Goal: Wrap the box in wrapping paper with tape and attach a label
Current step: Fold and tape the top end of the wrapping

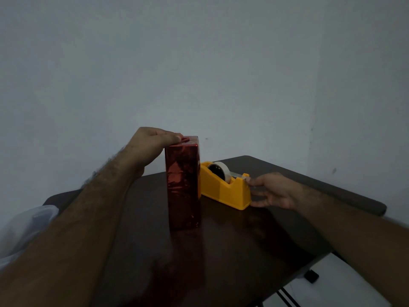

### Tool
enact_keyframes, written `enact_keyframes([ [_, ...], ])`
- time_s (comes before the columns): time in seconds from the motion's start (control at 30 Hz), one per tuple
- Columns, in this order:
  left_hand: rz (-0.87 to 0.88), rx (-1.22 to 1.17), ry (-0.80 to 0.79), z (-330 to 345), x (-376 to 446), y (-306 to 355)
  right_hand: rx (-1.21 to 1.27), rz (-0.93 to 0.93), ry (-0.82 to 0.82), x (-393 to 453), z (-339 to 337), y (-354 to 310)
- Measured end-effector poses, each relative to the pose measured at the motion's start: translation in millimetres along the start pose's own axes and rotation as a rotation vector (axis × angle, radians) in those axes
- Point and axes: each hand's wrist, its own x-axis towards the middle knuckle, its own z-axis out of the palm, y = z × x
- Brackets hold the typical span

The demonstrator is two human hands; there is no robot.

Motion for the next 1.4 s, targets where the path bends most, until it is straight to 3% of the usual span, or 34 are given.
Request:
enact_keyframes([
  [0.3,0.003,-0.014,0.008,-1.1,1.1,-2.0,0.09,0.047,0.002,8.2,-6.4,10.4],
  [0.43,-0.01,-0.026,0.003,-2.7,2.0,-3.4,0.015,0.055,0.124,8.5,-4.8,19.7],
  [0.67,0.008,-0.022,-0.001,-0.2,2.9,-3.5,0.208,-0.109,0.136,-5.7,-9.2,26.1],
  [0.83,0.021,-0.004,0.008,2.0,3.1,-4.6,0.203,-0.309,0.042,-22.4,22.4,-14.1],
  [0.97,0.02,-0.002,0.013,2.3,2.1,-4.2,0.216,-0.34,-0.022,-36.4,57.1,-59.0],
  [1.4,-0.026,0.019,-0.021,0.5,5.0,-4.1,-0.045,-0.548,0.12,-60.9,119.7,-132.7],
])
